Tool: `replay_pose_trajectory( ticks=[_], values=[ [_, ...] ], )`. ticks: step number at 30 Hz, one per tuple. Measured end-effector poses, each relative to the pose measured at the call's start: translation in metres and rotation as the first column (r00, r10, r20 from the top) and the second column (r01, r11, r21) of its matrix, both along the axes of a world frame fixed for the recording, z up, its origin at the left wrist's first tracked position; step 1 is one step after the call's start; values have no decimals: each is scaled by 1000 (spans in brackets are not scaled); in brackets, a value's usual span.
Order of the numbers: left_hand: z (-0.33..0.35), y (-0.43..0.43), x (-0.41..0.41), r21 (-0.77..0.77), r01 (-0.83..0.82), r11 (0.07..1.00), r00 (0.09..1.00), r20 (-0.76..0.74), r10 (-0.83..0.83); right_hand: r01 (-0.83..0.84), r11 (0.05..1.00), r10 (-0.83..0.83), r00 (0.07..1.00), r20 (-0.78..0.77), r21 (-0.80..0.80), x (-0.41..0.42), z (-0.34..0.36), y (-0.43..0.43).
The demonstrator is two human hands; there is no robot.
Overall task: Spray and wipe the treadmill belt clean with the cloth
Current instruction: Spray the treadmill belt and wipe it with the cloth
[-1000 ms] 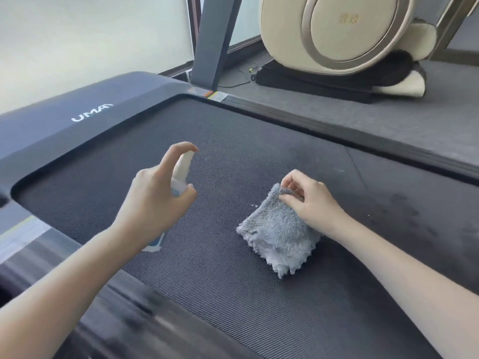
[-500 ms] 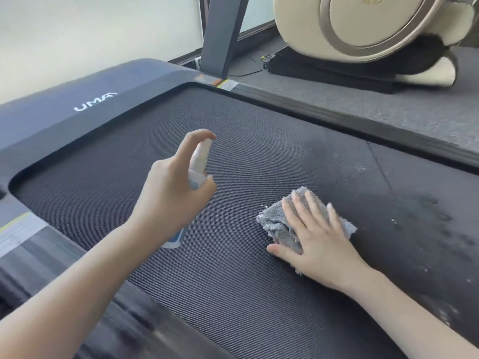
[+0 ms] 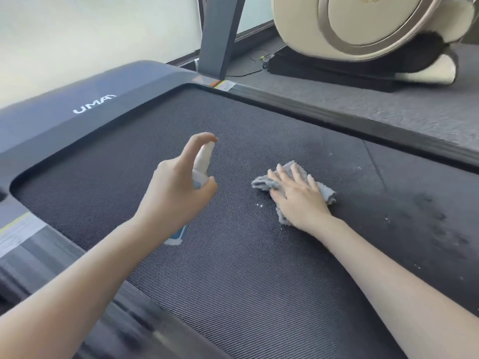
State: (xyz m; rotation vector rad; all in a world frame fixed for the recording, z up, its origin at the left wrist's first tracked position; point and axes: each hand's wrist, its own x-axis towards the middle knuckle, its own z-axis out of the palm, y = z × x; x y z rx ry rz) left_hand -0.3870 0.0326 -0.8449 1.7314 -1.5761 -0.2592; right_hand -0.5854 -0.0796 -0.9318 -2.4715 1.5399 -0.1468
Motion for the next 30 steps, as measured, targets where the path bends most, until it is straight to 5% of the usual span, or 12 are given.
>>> replay_pose_trajectory(
  ticks=[6,10,23,27,30],
  values=[
    [4,-8,-6,-23,25,999,1000,1,-25,-540,842,539,839,69,-8,28,5,104],
    [2,-11,-14,-42,52,998,999,15,-51,-653,757,653,755,63,-19,23,-3,131],
    [-8,-18,-12,-32,48,998,999,-3,-48,-176,984,176,984,-18,-39,-21,-2,14],
    [-7,-17,-11,-30,46,998,999,9,-45,99,995,-100,992,-74,-27,-50,-3,-35],
    [-7,-13,-11,-26,59,998,998,37,-58,153,988,-153,987,-46,14,-44,-1,-35]
  ],
)
